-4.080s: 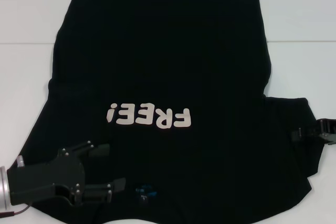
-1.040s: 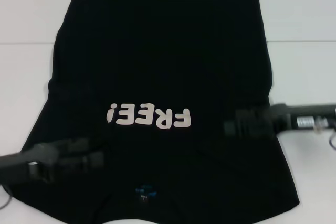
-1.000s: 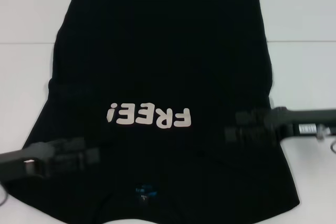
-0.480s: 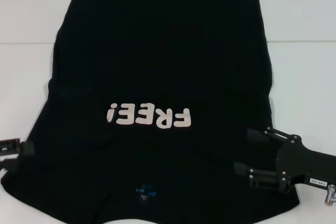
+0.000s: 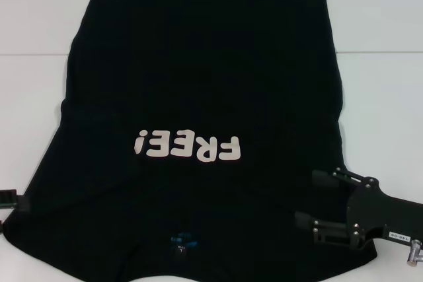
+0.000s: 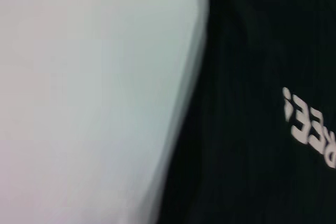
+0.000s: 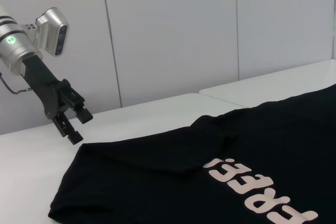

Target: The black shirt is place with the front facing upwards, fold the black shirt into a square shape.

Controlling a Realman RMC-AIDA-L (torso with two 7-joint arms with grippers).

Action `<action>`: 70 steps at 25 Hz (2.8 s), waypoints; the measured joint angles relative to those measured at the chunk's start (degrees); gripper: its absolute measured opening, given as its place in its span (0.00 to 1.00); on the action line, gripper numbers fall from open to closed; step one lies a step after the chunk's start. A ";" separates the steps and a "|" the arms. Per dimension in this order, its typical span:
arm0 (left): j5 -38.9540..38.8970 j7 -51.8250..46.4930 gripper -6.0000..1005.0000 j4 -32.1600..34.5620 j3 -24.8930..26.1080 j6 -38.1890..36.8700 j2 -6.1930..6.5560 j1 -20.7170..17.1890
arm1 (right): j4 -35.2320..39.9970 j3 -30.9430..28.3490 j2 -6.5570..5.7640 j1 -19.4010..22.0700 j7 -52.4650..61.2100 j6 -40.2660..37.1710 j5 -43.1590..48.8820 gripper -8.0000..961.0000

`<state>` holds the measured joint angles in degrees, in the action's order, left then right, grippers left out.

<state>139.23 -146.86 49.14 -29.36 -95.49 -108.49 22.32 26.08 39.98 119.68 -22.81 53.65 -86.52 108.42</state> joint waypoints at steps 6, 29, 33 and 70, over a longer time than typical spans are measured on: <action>1.15 0.72 0.93 0.13 -0.44 2.79 -0.05 -0.15 | -0.06 0.04 0.02 -0.03 -0.04 0.01 0.04 0.95; 3.33 1.40 0.89 -3.33 -0.82 4.13 -0.66 2.42 | -0.16 0.01 0.02 -0.34 0.30 0.04 0.03 0.95; 3.33 1.40 0.88 -3.35 -0.87 4.31 -0.83 2.56 | -0.15 0.01 0.02 -0.32 0.32 -0.05 0.03 0.95; 5.52 0.93 0.82 -3.36 -0.60 5.21 -0.91 3.31 | -0.15 0.01 0.02 -0.21 0.41 -0.94 0.03 0.95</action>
<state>144.75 -145.92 45.78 -29.96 -90.27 -109.40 25.64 25.93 39.99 119.70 -23.03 54.05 -87.47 108.45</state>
